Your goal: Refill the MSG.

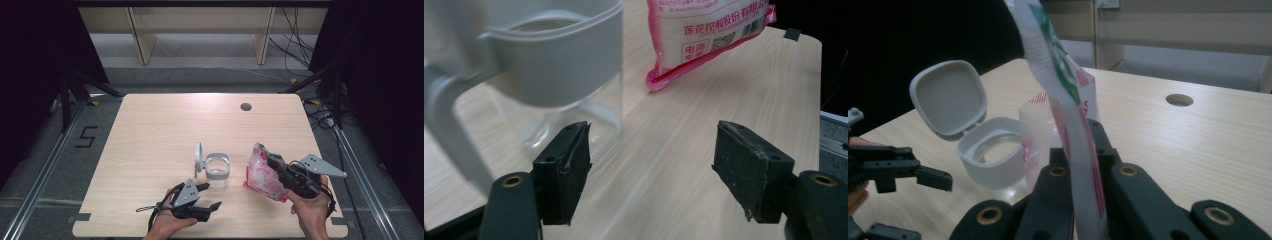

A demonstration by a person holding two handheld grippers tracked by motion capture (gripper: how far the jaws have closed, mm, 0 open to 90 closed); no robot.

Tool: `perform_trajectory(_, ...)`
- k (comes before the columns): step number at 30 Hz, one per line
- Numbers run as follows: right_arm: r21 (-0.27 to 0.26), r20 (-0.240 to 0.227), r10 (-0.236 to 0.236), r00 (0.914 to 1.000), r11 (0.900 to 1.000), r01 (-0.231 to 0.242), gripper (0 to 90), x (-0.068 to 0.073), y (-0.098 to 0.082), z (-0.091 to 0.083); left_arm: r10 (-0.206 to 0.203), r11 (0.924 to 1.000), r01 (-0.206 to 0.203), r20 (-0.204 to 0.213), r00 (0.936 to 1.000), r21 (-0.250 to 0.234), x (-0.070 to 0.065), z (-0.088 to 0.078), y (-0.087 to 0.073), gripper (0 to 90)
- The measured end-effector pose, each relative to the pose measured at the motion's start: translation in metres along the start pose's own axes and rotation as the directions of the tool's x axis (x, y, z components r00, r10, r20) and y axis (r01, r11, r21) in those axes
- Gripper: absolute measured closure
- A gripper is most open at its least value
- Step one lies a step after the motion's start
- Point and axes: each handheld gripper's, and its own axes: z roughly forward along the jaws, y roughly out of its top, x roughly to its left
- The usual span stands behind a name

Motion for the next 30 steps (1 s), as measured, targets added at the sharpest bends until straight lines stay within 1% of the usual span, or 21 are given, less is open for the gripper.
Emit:
perform_trajectory(1,-0.017,-0.008,0.009,0.9999,1.000,-0.009,90.0,0.002,0.001,-0.002,0.023,0.9996,-0.023,0.004,0.9997,0.016,-0.004,0.007,0.001,30.3)
perform_trajectory(3,-0.028,-0.013,-0.011,0.9998,1.000,0.011,90.0,0.001,0.002,-0.002,0.020,0.9997,-0.020,0.017,0.9997,0.014,-0.006,0.012,0.001,30.3)
perform_trajectory(4,-0.033,-0.024,0.009,0.9997,0.999,-0.010,90.0,0.006,0.004,-0.006,0.026,0.9994,-0.027,0.025,0.9993,0.021,-0.011,0.020,0.001,30.3)
perform_trajectory(6,-0.038,-0.032,-0.017,0.9994,0.999,0.016,90.0,0.007,0.008,-0.008,0.020,0.9995,-0.021,0.029,0.9994,0.025,-0.016,0.028,0.002,30.0)
perform_trajectory(7,-0.052,-0.038,-0.022,0.9990,0.998,0.020,90.0,0.009,0.009,-0.009,-0.001,0.9999,0.000,0.033,0.9995,0.012,-0.019,0.031,0.001,29.9)
perform_trajectory(8,-0.054,-0.051,-0.018,0.9985,0.998,0.015,90.0,0.011,0.010,-0.009,0.024,0.9991,-0.025,0.032,0.9992,0.033,-0.019,0.033,0.002,29.9)
perform_trajectory(12,-0.059,-0.065,-0.041,0.9971,0.998,0.037,90.0,0.021,0.014,-0.013,0.015,0.9996,-0.015,0.019,0.9997,0.023,-0.024,0.045,0.003,29.8)
perform_trajectory(14,-0.071,-0.080,-0.036,0.9961,0.997,0.030,90.0,0.023,0.014,-0.012,0.023,0.9992,-0.023,0.020,0.9995,0.031,-0.023,0.046,0.003,29.8)
perform_trajectory(15,-0.059,-0.080,-0.049,0.9956,0.997,0.045,90.0,0.025,0.015,-0.013,0.024,0.9990,-0.025,0.015,0.9996,0.037,-0.023,0.048,0.003,29.8)
perform_trajectory(16,-0.065,-0.108,-0.044,0.9932,0.997,0.038,90.0,0.028,0.016,-0.012,0.024,0.9991,-0.025,0.019,0.9995,0.036,-0.022,0.049,0.003,29.8)
perform_trajectory(18,-0.075,-0.124,-0.053,0.9909,0.996,0.044,90.0,0.032,0.016,-0.012,0.022,0.9989,-0.022,0.003,0.9997,0.041,-0.021,0.051,0.003,29.8)
perform_trajectory(20,-0.076,-0.144,-0.066,0.9874,0.996,0.056,90.0,0.037,0.017,-0.012,0.025,0.9989,-0.025,0.009,0.9997,0.040,-0.021,0.052,0.003,30.1)
perform_trajectory(21,-0.062,-0.151,-0.052,0.9872,0.997,0.043,90.0,0.040,0.017,-0.013,0.038,0.9982,-0.038,-0.001,0.9993,0.046,-0.022,0.053,0.003,30.4)
perform_trajectory(22,-0.065,-0.155,-0.070,0.9855,0.996,0.060,90.0,0.040,0.018,-0.012,0.038,0.9982,-0.038,-0.001,0.9993,0.046,-0.022,0.053,0.003,30.7)
perform_trajectory(24,-0.057,-0.174,-0.064,0.9827,0.997,0.055,90.0,0.044,0.018,-0.011,0.048,0.9982,-0.048,0.003,0.9988,0.035,-0.024,0.057,0.004,31.2)
perform_trajectory(25,-0.066,-0.178,-0.070,0.9816,0.996,0.059,90.0,0.044,0.018,-0.010,0.059,0.9970,-0.060,0.006,0.9982,0.049,-0.023,0.057,0.005,32.5)
perform_trajectory(26,-0.066,-0.188,-0.067,0.9799,0.996,0.055,90.0,0.046,0.018,-0.008,0.054,0.9981,-0.054,0.002,0.9985,0.031,-0.025,0.058,0.005,35.3)
perform_trajectory(27,-0.072,-0.184,-0.082,0.9794,0.995,0.070,90.0,0.046,0.019,-0.007,0.059,0.9978,-0.060,0.019,0.9981,0.028,-0.025,0.058,0.005,39.2)
perform_trajectory(28,-0.060,-0.200,-0.057,0.9782,0.997,0.045,90.0,0.048,0.018,-0.006,0.085,0.9960,-0.084,-0.004,0.9964,0.028,-0.026,0.057,0.006,44.3)
perform_trajectory(29,-0.059,-0.191,-0.063,0.9795,0.997,0.053,90.0,0.048,0.019,-0.005,0.083,0.9963,-0.083,0.006,0.9966,0.021,-0.028,0.057,0.006,48.3)
perform_trajectory(30,-0.055,-0.210,-0.049,0.9765,0.998,0.038,90.0,0.049,0.019,-0.003,0.083,0.9963,-0.083,0.011,0.9965,0.022,-0.028,0.058,0.007,52.7)
